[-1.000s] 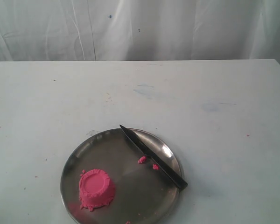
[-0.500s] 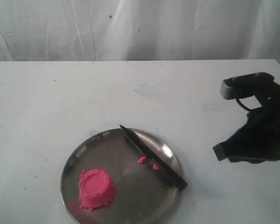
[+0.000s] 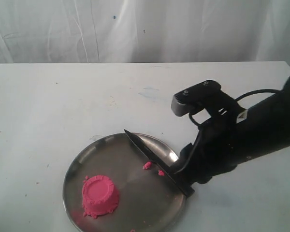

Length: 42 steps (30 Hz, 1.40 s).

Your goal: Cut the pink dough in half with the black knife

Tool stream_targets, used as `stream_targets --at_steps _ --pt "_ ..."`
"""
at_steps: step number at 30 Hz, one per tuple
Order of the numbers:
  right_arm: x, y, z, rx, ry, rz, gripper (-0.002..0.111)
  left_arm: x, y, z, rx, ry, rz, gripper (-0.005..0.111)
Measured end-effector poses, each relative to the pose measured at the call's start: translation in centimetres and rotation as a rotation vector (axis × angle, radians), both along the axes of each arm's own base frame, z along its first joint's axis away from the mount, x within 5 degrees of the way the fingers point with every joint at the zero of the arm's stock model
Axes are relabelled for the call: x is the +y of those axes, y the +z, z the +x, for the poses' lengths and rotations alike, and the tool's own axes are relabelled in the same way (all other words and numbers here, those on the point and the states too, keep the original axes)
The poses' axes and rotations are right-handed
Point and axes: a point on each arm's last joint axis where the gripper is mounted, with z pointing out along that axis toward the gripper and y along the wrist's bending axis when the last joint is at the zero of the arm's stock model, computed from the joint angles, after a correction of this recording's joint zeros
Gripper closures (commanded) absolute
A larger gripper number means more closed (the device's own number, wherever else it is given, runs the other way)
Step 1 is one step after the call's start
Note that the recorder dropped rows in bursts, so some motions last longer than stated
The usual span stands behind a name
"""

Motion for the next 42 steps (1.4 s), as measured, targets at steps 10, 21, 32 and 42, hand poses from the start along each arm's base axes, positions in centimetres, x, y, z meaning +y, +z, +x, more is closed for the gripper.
stream_targets --at_steps 10,21,32,42 --pt "2.9 -3.7 3.8 -0.043 0.065 -0.121 0.056 0.0 0.0 0.0 0.000 0.000 0.000 0.107" --pt "3.5 -8.5 5.4 0.015 0.086 -0.215 0.056 0.0 0.0 0.0 0.000 0.000 0.000 0.107" --pt "3.6 -8.9 5.7 0.013 0.083 -0.220 0.071 0.0 0.0 0.0 0.000 0.000 0.000 0.107" --pt "3.6 -9.0 5.5 0.027 0.112 -0.233 0.084 0.0 0.0 0.0 0.000 0.000 0.000 0.107"
